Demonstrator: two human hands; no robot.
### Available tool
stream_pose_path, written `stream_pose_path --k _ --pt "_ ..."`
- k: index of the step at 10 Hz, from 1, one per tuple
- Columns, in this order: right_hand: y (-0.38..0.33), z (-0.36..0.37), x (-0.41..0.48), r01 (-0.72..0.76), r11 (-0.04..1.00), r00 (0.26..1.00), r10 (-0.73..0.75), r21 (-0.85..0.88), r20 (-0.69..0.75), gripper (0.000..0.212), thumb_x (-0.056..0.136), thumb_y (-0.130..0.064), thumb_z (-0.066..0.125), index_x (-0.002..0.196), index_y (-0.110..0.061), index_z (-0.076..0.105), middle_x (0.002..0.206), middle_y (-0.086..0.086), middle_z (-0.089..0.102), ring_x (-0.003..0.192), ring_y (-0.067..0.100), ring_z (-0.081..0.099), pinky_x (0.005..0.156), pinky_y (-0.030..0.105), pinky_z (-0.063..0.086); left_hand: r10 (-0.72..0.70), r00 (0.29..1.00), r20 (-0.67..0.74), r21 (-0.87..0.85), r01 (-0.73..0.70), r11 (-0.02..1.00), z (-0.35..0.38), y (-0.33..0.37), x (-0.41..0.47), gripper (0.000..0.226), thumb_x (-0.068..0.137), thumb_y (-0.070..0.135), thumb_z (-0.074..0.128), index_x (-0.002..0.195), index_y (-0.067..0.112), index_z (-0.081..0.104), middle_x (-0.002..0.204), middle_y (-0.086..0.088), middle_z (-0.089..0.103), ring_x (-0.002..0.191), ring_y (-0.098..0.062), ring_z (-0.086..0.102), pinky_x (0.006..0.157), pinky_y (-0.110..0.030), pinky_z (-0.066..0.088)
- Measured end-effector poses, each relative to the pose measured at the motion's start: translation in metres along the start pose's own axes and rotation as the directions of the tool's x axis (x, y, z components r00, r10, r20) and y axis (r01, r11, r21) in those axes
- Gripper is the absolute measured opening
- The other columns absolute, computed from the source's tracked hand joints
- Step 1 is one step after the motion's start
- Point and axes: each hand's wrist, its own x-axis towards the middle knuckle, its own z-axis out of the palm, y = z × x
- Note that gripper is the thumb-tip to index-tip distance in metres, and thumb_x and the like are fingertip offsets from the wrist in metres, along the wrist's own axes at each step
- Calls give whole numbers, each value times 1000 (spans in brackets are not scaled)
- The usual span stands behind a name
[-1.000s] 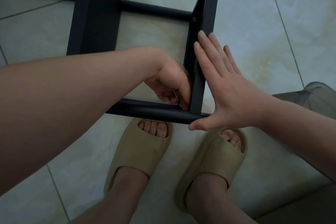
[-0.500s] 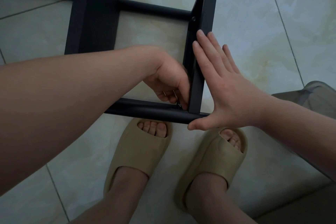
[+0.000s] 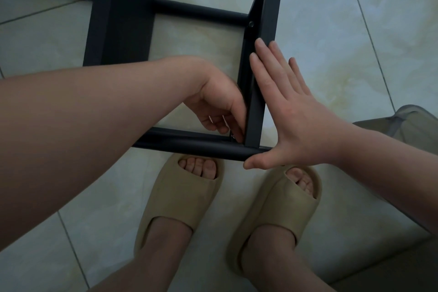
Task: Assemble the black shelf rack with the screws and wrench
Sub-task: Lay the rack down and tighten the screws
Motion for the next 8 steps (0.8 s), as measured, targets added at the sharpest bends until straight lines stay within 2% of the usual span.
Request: stream_pose_path --k 1,4,5,6,7,8 --pt "0 0 0 0 1000 1000 0 -1 0 144 65 -92 54 160 -3 -9 168 11 -19 154 27 -23 125 53 -7 20 1000 16 -11 -20 1000 3 0 2 12 88 10 67 81 18 71 80 2 69 64 -9 53 66 -23 41" --pt "-1 -1 0 -3 1000 1000 3 0 8 145 64 -91 55 160 -3 -9 168 11 -19 154 26 -23 125 54 -6 61 998 18 -8 -61 998 3 1 -1 18 87 -1 65 81 15 69 69 4 63 64 -8 51 64 -20 40" --pt "-1 -1 0 -3 1000 1000 3 -1 6 145 64 -91 55 160 -3 -9 168 11 -19 154 26 -24 125 54 -6 64 998 16 -25 -63 998 4 0 -1 20 86 -4 64 80 15 68 70 3 63 66 -8 53 66 -21 42" --pt "-1 -1 0 -3 1000 1000 3 -2 9 145 65 -91 55 160 -3 -9 168 11 -19 154 26 -24 125 53 -7 28 1000 1 -40 -28 999 3 -1 -2 14 87 2 64 89 15 69 77 4 67 70 -10 55 71 -23 44" --pt "-1 -1 0 0 1000 1000 0 -5 8 145 65 -92 55 160 -4 -10 168 11 -20 154 26 -24 125 54 -7 11 1000 15 -62 -10 998 4 -1 -1 16 78 13 70 93 16 71 87 1 69 68 -11 56 75 -27 45" --pt "-1 -1 0 0 1000 1000 0 -1 7 144 65 -92 54 160 -4 -9 168 11 -20 154 26 -24 125 53 -7 33 999 29 -73 -30 997 7 -1 1 10 85 6 67 85 14 72 83 -1 69 64 -11 54 72 -25 45"
